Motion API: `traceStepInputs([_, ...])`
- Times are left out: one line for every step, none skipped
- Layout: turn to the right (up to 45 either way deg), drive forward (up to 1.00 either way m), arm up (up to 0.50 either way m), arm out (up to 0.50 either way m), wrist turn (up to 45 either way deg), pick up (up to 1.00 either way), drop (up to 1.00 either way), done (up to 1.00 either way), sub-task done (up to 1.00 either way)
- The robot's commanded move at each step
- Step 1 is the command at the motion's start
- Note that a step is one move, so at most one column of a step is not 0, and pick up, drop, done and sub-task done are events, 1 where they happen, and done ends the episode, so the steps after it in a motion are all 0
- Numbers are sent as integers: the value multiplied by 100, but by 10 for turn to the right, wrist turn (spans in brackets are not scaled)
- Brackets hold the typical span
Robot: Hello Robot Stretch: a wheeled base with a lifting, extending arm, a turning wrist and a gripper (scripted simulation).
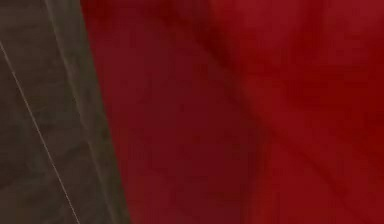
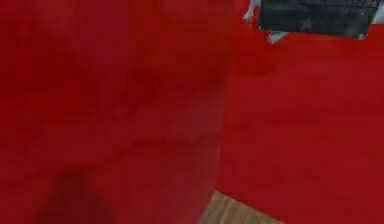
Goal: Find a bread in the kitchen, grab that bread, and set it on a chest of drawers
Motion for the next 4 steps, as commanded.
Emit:
traceStepInputs([-450,0,0,0,0,0,0,0,0])
traceStepInputs([-450,0,0,0,0,0,0,0,0])
traceStepInputs([-450,0,0,0,0,0,0,0,0])
traceStepInputs([-270,0,0,0,0,0,0,0,0])
